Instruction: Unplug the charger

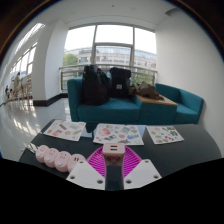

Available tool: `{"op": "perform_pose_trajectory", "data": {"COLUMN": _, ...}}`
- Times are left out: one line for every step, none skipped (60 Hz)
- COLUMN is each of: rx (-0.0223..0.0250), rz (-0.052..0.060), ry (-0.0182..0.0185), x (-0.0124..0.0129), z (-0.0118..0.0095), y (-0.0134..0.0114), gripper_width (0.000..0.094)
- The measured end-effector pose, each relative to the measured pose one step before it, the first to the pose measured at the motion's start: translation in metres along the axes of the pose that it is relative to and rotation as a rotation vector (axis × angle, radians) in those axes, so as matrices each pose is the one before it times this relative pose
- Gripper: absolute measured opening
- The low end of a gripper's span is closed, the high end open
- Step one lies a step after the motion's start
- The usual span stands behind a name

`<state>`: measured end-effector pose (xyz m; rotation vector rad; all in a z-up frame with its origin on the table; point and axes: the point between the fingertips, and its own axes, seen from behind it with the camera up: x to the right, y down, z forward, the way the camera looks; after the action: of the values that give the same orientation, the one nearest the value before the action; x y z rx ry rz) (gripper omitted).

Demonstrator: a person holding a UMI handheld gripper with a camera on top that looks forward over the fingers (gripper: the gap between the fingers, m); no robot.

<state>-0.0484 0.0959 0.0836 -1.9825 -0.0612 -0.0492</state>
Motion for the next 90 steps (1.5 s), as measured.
{"op": "perform_pose_trajectory", "data": {"rx": -0.02451, "rz": 0.0022, "ry": 0.00133, "x": 0.00336, "z": 0.00168, "y": 0.00785, "gripper_width": 0.0168}}
{"op": "perform_pose_trajectory", "data": {"rx": -0.02459, "rz": 0.0024, "ry": 0.00269, "x": 0.00351, "z": 0.00170, "y": 0.00734, "gripper_width": 0.0169}}
{"op": "perform_pose_trajectory", "data": {"rx": -0.01930, "rz": 0.0082, "ry": 0.00221, "x": 0.00329, "z": 0.00113, "y": 0.00661, "gripper_width": 0.0169}}
{"op": "perform_pose_trajectory", "data": {"rx": -0.01320, "rz": 0.0120, "ry": 0.00030, "x": 0.00241, "z": 0.00106, "y": 0.00526, "gripper_width": 0.0170}}
{"op": "perform_pose_trajectory", "data": {"rx": -0.01013, "rz": 0.0114, "ry": -0.00314, "x": 0.00179, "z": 0.00094, "y": 0.00398, "gripper_width": 0.0169}}
{"op": "perform_pose_trajectory", "data": {"rx": -0.01024, "rz": 0.0065, "ry": -0.00496, "x": 0.00233, "z": 0.00225, "y": 0.00601, "gripper_width": 0.0169}}
{"op": "perform_pose_trajectory", "data": {"rx": -0.01818, "rz": 0.0014, "ry": -0.00136, "x": 0.00242, "z": 0.00145, "y": 0.00540, "gripper_width": 0.0169}}
{"op": "perform_pose_trajectory", "data": {"rx": -0.00766, "rz": 0.0022, "ry": 0.00248, "x": 0.00312, "z": 0.00310, "y": 0.00723, "gripper_width": 0.0169}}
{"op": "perform_pose_trajectory", "data": {"rx": -0.01357, "rz": 0.0005, "ry": 0.00457, "x": 0.00350, "z": 0.00114, "y": 0.00475, "gripper_width": 0.0178}}
{"op": "perform_pose_trajectory", "data": {"rx": -0.01071, "rz": -0.0003, "ry": 0.00579, "x": 0.00312, "z": 0.00091, "y": 0.00359, "gripper_width": 0.0178}}
{"op": "perform_pose_trajectory", "data": {"rx": -0.00647, "rz": -0.0005, "ry": 0.00465, "x": 0.00286, "z": 0.00097, "y": 0.00269, "gripper_width": 0.0178}}
{"op": "perform_pose_trajectory", "data": {"rx": -0.00249, "rz": 0.0012, "ry": 0.00179, "x": 0.00196, "z": 0.00090, "y": 0.00183, "gripper_width": 0.0178}}
{"op": "perform_pose_trajectory", "data": {"rx": -0.00314, "rz": 0.0019, "ry": -0.00028, "x": 0.00153, "z": 0.00106, "y": 0.00203, "gripper_width": 0.0178}}
{"op": "perform_pose_trajectory", "data": {"rx": -0.00634, "rz": 0.0020, "ry": -0.00019, "x": 0.00159, "z": 0.00145, "y": 0.00254, "gripper_width": 0.0178}}
{"op": "perform_pose_trajectory", "data": {"rx": -0.01578, "rz": 0.0040, "ry": -0.00006, "x": 0.00236, "z": -0.00107, "y": -0.00044, "gripper_width": 0.0177}}
{"op": "perform_pose_trajectory", "data": {"rx": -0.00541, "rz": 0.0056, "ry": 0.00234, "x": 0.00180, "z": 0.00413, "y": 0.00361, "gripper_width": 0.0203}}
{"op": "perform_pose_trajectory", "data": {"rx": -0.00830, "rz": 0.0067, "ry": 0.00229, "x": 0.00150, "z": 0.00154, "y": 0.00303, "gripper_width": 0.0214}}
{"op": "perform_pose_trajectory", "data": {"rx": -0.01242, "rz": 0.0033, "ry": 0.00019, "x": 0.00128, "z": 0.00121, "y": 0.00330, "gripper_width": 0.0214}}
{"op": "perform_pose_trajectory", "data": {"rx": -0.01436, "rz": 0.0010, "ry": -0.00054, "x": 0.00055, "z": 0.00167, "y": 0.00382, "gripper_width": 0.0227}}
{"op": "perform_pose_trajectory", "data": {"rx": 0.00360, "rz": 0.0021, "ry": -0.00524, "x": 0.00010, "z": 0.00042, "y": -0.00120, "gripper_width": 0.0227}}
{"op": "perform_pose_trajectory", "data": {"rx": 0.01416, "rz": 0.0044, "ry": -0.00258, "x": -0.00052, "z": -0.00008, "y": -0.00242, "gripper_width": 0.0239}}
{"op": "perform_pose_trajectory", "data": {"rx": 0.00374, "rz": 0.0054, "ry": 0.00044, "x": 0.00084, "z": -0.00092, "y": -0.00102, "gripper_width": 0.0241}}
{"op": "perform_pose_trajectory", "data": {"rx": -0.00250, "rz": 0.0020, "ry": 0.00256, "x": 0.00077, "z": -0.00016, "y": 0.00036, "gripper_width": 0.0255}}
{"op": "perform_pose_trajectory", "data": {"rx": -0.01378, "rz": -0.0012, "ry": 0.00241, "x": 0.00098, "z": 0.00064, "y": -0.00048, "gripper_width": 0.0261}}
{"op": "perform_pose_trajectory", "data": {"rx": -0.00137, "rz": -0.0019, "ry": -0.00019, "x": 0.00029, "z": 0.00229, "y": 0.00113, "gripper_width": 0.0273}}
{"op": "perform_pose_trajectory", "data": {"rx": 0.00627, "rz": -0.0007, "ry": -0.00178, "x": -0.00014, "z": 0.00083, "y": -0.00160, "gripper_width": 0.0280}}
{"op": "perform_pose_trajectory", "data": {"rx": 0.00238, "rz": -0.0004, "ry": -0.00011, "x": 0.00027, "z": 0.00071, "y": -0.00053, "gripper_width": 0.0284}}
{"op": "perform_pose_trajectory", "data": {"rx": 0.00112, "rz": 0.0006, "ry": 0.00071, "x": 0.00038, "z": 0.00094, "y": -0.00025, "gripper_width": 0.0291}}
{"op": "perform_pose_trajectory", "data": {"rx": 0.00150, "rz": 0.0004, "ry": -0.00003, "x": 0.00011, "z": 0.00099, "y": -0.00029, "gripper_width": 0.0301}}
{"op": "perform_pose_trajectory", "data": {"rx": -0.00004, "rz": 0.0006, "ry": -0.00064, "x": -0.00015, "z": 0.00112, "y": -0.00012, "gripper_width": 0.0310}}
{"op": "perform_pose_trajectory", "data": {"rx": -0.00189, "rz": 0.0009, "ry": -0.00054, "x": 0.00004, "z": 0.00117, "y": 0.00032, "gripper_width": 0.0327}}
{"op": "perform_pose_trajectory", "data": {"rx": -0.00156, "rz": 0.0015, "ry": 0.00170, "x": 0.00045, "z": 0.00101, "y": 0.00007, "gripper_width": 0.0351}}
{"op": "perform_pose_trajectory", "data": {"rx": 0.00024, "rz": 0.0028, "ry": 0.00215, "x": 0.00068, "z": 0.00078, "y": -0.00037, "gripper_width": 0.0375}}
{"op": "perform_pose_trajectory", "data": {"rx": 0.00050, "rz": 0.0028, "ry": 0.00359, "x": 0.00105, "z": 0.00048, "y": -0.00044, "gripper_width": 0.0399}}
{"op": "perform_pose_trajectory", "data": {"rx": 0.00011, "rz": 0.0012, "ry": 0.00503, "x": 0.00139, "z": 0.00068, "y": -0.00026, "gripper_width": 0.0419}}
{"op": "perform_pose_trajectory", "data": {"rx": -0.00084, "rz": -0.0004, "ry": 0.00290, "x": 0.00094, "z": -0.00009, "y": -0.00029, "gripper_width": 0.0433}}
{"op": "perform_pose_trajectory", "data": {"rx": -0.00040, "rz": 0.0008, "ry": 0.00276, "x": 0.00087, "z": -0.00370, "y": -0.00239, "gripper_width": 0.0439}}
{"op": "perform_pose_trajectory", "data": {"rx": 0.00906, "rz": 0.0042, "ry": 0.00121, "x": 0.00058, "z": -0.00150, "y": -0.00309, "gripper_width": 0.0442}}
{"op": "perform_pose_trajectory", "data": {"rx": 0.01199, "rz": 0.0052, "ry": -0.00131, "x": -0.00007, "z": -0.00234, "y": -0.00392, "gripper_width": 0.0446}}
{"op": "perform_pose_trajectory", "data": {"rx": 0.01083, "rz": 0.0027, "ry": -0.00281, "x": -0.00056, "z": -0.00292, "y": -0.00378, "gripper_width": 0.0453}}
{"op": "perform_pose_trajectory", "data": {"rx": 0.00722, "rz": 0.0001, "ry": -0.00418, "x": -0.00052, "z": -0.00322, "y": -0.00313, "gripper_width": 0.0466}}
{"op": "perform_pose_trajectory", "data": {"rx": 0.00480, "rz": -0.0005, "ry": -0.00344, "x": -0.00035, "z": -0.00384, "y": -0.00287, "gripper_width": 0.0486}}
{"op": "perform_pose_trajectory", "data": {"rx": 0.00399, "rz": 0.0016, "ry": -0.00202, "x": 0.00010, "z": -0.00455, "y": -0.00307, "gripper_width": 0.0508}}
{"op": "perform_pose_trajectory", "data": {"rx": 0.00593, "rz": 0.0034, "ry": -0.00056, "x": 0.00047, "z": -0.00495, "y": -0.00379, "gripper_width": 0.0530}}
{"op": "perform_pose_trajectory", "data": {"rx": 0.00838, "rz": 0.0043, "ry": -0.00210, "x": 0.00103, "z": -0.00485, "y": -0.00519, "gripper_width": 0.0548}}
{"op": "perform_pose_trajectory", "data": {"rx": 0.01289, "rz": 0.0038, "ry": -0.00325, "x": -0.00060, "z": -0.00637, "y": -0.00546, "gripper_width": 0.0568}}
{"op": "perform_pose_trajectory", "data": {"rx": 0.01506, "rz": 0.0016, "ry": -0.00428, "x": -0.00040, "z": -0.00673, "y": -0.00629, "gripper_width": 0.0588}}
{"op": "perform_pose_trajectory", "data": {"rx": 0.01197, "rz": -0.0005, "ry": -0.00360, "x": -0.00037, "z": -0.00758, "y": -0.00712, "gripper_width": 0.0613}}
{"op": "perform_pose_trajectory", "data": {"rx": 0.01636, "rz": -0.0010, "ry": -0.00301, "x": 0.00023, "z": -0.00747, "y": -0.00697, "gripper_width": 0.0646}}
{"op": "perform_pose_trajectory", "data": {"rx": 0.01622, "rz": -0.0007, "ry": -0.00146, "x": 0.00060, "z": -0.00805, "y": -0.00709, "gripper_width": 0.0680}}
{"op": "perform_pose_trajectory", "data": {"rx": 0.01666, "rz": -0.0002, "ry": -0.00057, "x": 0.00075, "z": -0.00826, "y": -0.00716, "gripper_width": 0.0711}}
{"op": "perform_pose_trajectory", "data": {"rx": 0.01667, "rz": 0.0000, "ry": -0.00068, "x": 0.00055, "z": -0.00851, "y": -0.00703, "gripper_width": 0.0739}}
{"op": "perform_pose_trajectory", "data": {"rx": 0.01615, "rz": -0.0009, "ry": -0.00163, "x": 0.00062, "z": -0.00930, "y": -0.00682, "gripper_width": 0.0762}}
{"op": "perform_pose_trajectory", "data": {"rx": 0.01530, "rz": -0.0015, "ry": -0.00199, "x": 0.00029, "z": -0.00927, "y": -0.00669, "gripper_width": 0.0779}}
{"op": "perform_pose_trajectory", "data": {"rx": 0.01616, "rz": 0.0001, "ry": 0.00043, "x": -0.00065, "z": -0.00932, "y": -0.00632, "gripper_width": 0.0792}}
{"op": "perform_pose_trajectory", "data": {"rx": 0.01405, "rz": 0.0006, "ry": 0.00066, "x": 0.00049, "z": -0.00912, "y": -0.00583, "gripper_width": 0.0801}}
{"op": "perform_pose_trajectory", "data": {"rx": 0.01386, "rz": 0.0016, "ry": 0.00049, "x": 0.00057, "z": -0.00926, "y": -0.00562, "gripper_width": 0.0806}}
{"op": "perform_pose_trajectory", "data": {"rx": 0.01332, "rz": 0.0018, "ry": -0.00075, "x": -0.00020, "z": -0.00963, "y": -0.00541, "gripper_width": 0.0805}}
{"op": "perform_pose_trajectory", "data": {"rx": 0.01219, "rz": 0.0014, "ry": -0.00286, "x": -0.00075, "z": -0.00959, "y": -0.00462, "gripper_width": 0.0803}}
{"op": "perform_pose_trajectory", "data": {"rx": 0.01239, "rz": 0.0007, "ry": -0.00579, "x": -0.00033, "z": -0.01116, "y": -0.00355, "gripper_width": 0.0799}}
{"op": "perform_pose_trajectory", "data": {"rx": 0.00638, "rz": -0.0023, "ry": -0.00478, "x": -0.00204, "z": -0.00817, "y": -0.00313, "gripper_width": 0.0800}}
{"op": "perform_pose_trajectory", "data": {"rx": 0.00750, "rz": -0.0019, "ry": -0.00436, "x": -0.00071, "z": -0.00919, "y": -0.00253, "gripper_width": 0.0800}}
{"op": "perform_pose_trajectory", "data": {"rx": 0.00562, "rz": -0.0018, "ry": -0.00414, "x": 0.00076, "z": -0.00845, "y": -0.00184, "gripper_width": 0.0802}}
{"op": "perform_pose_trajectory", "data": {"rx": 0.00172, "rz": -0.0030, "ry": -0.00225, "x": -0.00092, "z": -0.00742, "y": -0.00137, "gripper_width": 0.0806}}
{"op": "perform_pose_trajectory", "data": {"rx": 0.00063, "rz": -0.0016, "ry": -0.00142, "x": -0.00023, "z": -0.00837, "y": 0.00022, "gripper_width": 0.0810}}
{"op": "perform_pose_trajectory", "data": {"rx": -0.00058, "rz": -0.0005, "ry": -0.00088, "x": -0.00019, "z": -0.00815, "y": 0.00083, "gripper_width": 0.0811}}
{"op": "perform_pose_trajectory", "data": {"rx": -0.00120, "rz": -0.0010, "ry": -0.00127, "x": -0.00024, "z": -0.00790, "y": 0.00148, "gripper_width": 0.0810}}
{"op": "perform_pose_trajectory", "data": {"rx": -0.00163, "rz": -0.0025, "ry": -0.00155, "x": -0.00003, "z": -0.00768, "y": 0.00172, "gripper_width": 0.0811}}
{"op": "perform_pose_trajectory", "data": {"rx": 0.00337, "rz": -0.0035, "ry": -0.00037, "x": 0.00059, "z": -0.01119, "y": 0.00643, "gripper_width": 0.0811}}
{"op": "perform_pose_trajectory", "data": {"rx": -0.00314, "rz": -0.0007, "ry": 0.00180, "x": 0.00091, "z": -0.00923, "y": -0.00129, "gripper_width": 0.0811}}
{"op": "perform_pose_trajectory", "data": {"rx": -0.00102, "rz": -0.0018, "ry": 0.00138, "x": 0.00090, "z": -0.00652, "y": 0.00157, "gripper_width": 0.0811}}
{"op": "perform_pose_trajectory", "data": {"rx": -0.00039, "rz": -0.0028, "ry": 0.00086, "x": 0.00075, "z": -0.00684, "y": 0.00162, "gripper_width": 0.0811}}
{"op": "perform_pose_trajectory", "data": {"rx": -0.00040, "rz": -0.0051, "ry": -0.00066, "x": 0.00070, "z": -0.00678, "y": 0.00164, "gripper_width": 0.0812}}
{"op": "perform_pose_trajectory", "data": {"rx": -0.00039, "rz": -0.0058, "ry": 0.00029, "x": 0.00081, "z": -0.00643, "y": 0.00193, "gripper_width": 0.0813}}
{"op": "perform_pose_trajectory", "data": {"rx": -0.00066, "rz": -0.0049, "ry": 0.00132, "x": 0.00097, "z": -0.00612, "y": 0.00248, "gripper_width": 0.0812}}
{"op": "perform_pose_trajectory", "data": {"rx": -0.00142, "rz": -0.0040, "ry": 0.00172, "x": 0.00120, "z": -0.00596, "y": 0.00285, "gripper_width": 0.0811}}
{"op": "perform_pose_trajectory", "data": {"rx": -0.00144, "rz": -0.0041, "ry": 0.00153, "x": 0.00075, "z": -0.00584, "y": 0.00275, "gripper_width": 0.0811}}
{"op": "perform_pose_trajectory", "data": {"rx": 0.00351, "rz": -0.0055, "ry": 0.00118, "x": -0.00024, "z": -0.00645, "y": 0.00921, "gripper_width": 0.0811}}
{"op": "perform_pose_trajectory", "data": {"rx": -0.00004, "rz": -0.0052, "ry": -0.00003, "x": 0.00026, "z": -0.00500, "y": 0.00105, "gripper_width": 0.0812}}
{"op": "perform_pose_trajectory", "data": {"rx": 0.00121, "rz": -0.0045, "ry": -0.00070, "x": 0.00032, "z": -0.00477, "y": 0.00138, "gripper_width": 0.0812}}
{"op": "perform_pose_trajectory", "data": {"rx": 0.00165, "rz": -0.0041, "ry": -0.00143, "x": 0.00050, "z": -0.00489, "y": 0.00081, "gripper_width": 0.0812}}
{"op": "perform_pose_trajectory", "data": {"rx": 0.00094, "rz": -0.0035, "ry": -0.00141, "x": 0.00096, "z": -0.00504, "y": 0.00082, "gripper_width": 0.0813}}
{"op": "perform_pose_trajectory", "data": {"rx": 0.00066, "rz": -0.0029, "ry": -0.00087, "x": 0.00098, "z": -0.00460, "y": 0.00103, "gripper_width": 0.0813}}
{"op": "perform_pose_trajectory", "data": {"rx": 0.00091, "rz": -0.0012, "ry": -0.00100, "x": 0.00105, "z": -0.00454, "y": 0.00108, "gripper_width": 0.0814}}
{"op": "perform_pose_trajectory", "data": {"rx": 0.00074, "rz": 0.0001, "ry": -0.00162, "x": 0.00072, "z": -0.00437, "y": 0.00111, "gripper_width": 0.0813}}
{"op": "perform_pose_trajectory", "data": {"rx": 0.00548, "rz": 0.0004, "ry": -0.00167, "x": 0.00050, "z": -0.00152, "y": 0.00803, "gripper_width": 0.0814}}
{"op": "perform_pose_trajectory", "data": {"rx": -0.00056, "rz": 0.0008, "ry": -0.00107, "x": 0.00009, "z": -0.00639, "y": 0.00268, "gripper_width": 0.0815}}
{"op": "perform_pose_trajectory", "data": {"rx": -0.00216, "rz": 0.0019, "ry": -0.00140, "x": 0.00029, "z": -0.00244, "y": 0.00032, "gripper_width": 0.0819}}
{"op": "perform_pose_trajectory", "data": {"rx": -0.00177, "rz": 0.0022, "ry": -0.00053, "x": 0.00076, "z": -0.00205, "y": 0.00098, "gripper_width": 0.0821}}
{"op": "perform_pose_trajectory", "data": {"rx": -0.00073, "rz": 0.0016, "ry": 0.00097, "x": 0.00105, "z": -0.00184, "y": 0.00128, "gripper_width": 0.0819}}
